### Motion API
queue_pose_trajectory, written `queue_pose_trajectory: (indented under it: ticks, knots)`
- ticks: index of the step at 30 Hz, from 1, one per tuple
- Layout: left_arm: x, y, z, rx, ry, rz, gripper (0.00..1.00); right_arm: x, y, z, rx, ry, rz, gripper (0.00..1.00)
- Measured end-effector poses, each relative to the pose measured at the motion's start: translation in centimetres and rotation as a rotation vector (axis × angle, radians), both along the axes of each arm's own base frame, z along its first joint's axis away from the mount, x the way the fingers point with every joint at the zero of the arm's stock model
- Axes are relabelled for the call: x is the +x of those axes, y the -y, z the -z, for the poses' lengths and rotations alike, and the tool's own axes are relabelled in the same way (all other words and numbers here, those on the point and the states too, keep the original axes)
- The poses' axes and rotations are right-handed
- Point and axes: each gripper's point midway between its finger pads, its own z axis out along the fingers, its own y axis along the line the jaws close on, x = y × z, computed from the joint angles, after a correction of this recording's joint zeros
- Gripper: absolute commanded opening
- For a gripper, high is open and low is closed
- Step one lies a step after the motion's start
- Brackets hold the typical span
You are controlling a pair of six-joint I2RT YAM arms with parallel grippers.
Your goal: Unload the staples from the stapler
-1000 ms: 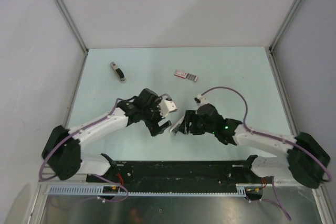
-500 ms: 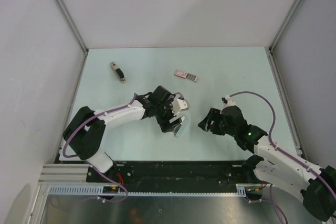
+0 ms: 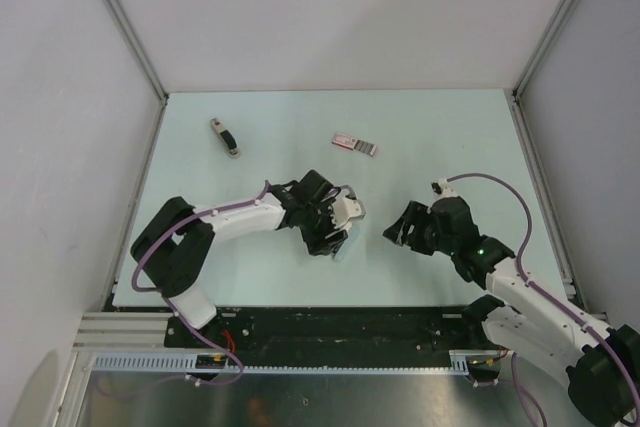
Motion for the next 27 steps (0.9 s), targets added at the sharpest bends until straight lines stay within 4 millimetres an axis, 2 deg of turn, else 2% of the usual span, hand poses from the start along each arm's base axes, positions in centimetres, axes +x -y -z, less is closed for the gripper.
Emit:
queue_pose_trajectory:
  ticks: [6,10,13,16,17,23,27]
  knots:
    - [0.1,-0.4,0.7,0.029,0.007,0.004,0.54,0.0,-0.2,-0.1,0.014,-0.003,-0.008,0.64]
    - [0.4,-0.5,1.1,0.042,0.022,0.003,0.35,0.1,-0.3,0.0,0.016,-0.007,-0.014,0.64]
    - [0.7,-0.4,1.5,0.049,0.030,-0.002,0.24,0.1,-0.4,0.2,0.015,-0.014,-0.017,0.64]
    - [0.9,-0.2,1.8,0.047,0.034,-0.011,0.06,0.2,-0.5,0.4,0.013,-0.018,-0.017,0.64]
    - [1.1,0.0,1.8,0.042,0.038,-0.017,0.03,0.2,-0.5,0.4,0.014,-0.018,-0.017,0.64]
    - [1.8,0.3,1.7,0.032,0.067,-0.054,0.00,0.6,-1.0,0.4,0.031,-0.019,-0.023,0.67]
    - [2.2,-0.2,1.0,0.014,0.082,-0.110,0.00,0.8,-1.5,0.5,0.050,-0.023,-0.026,0.69]
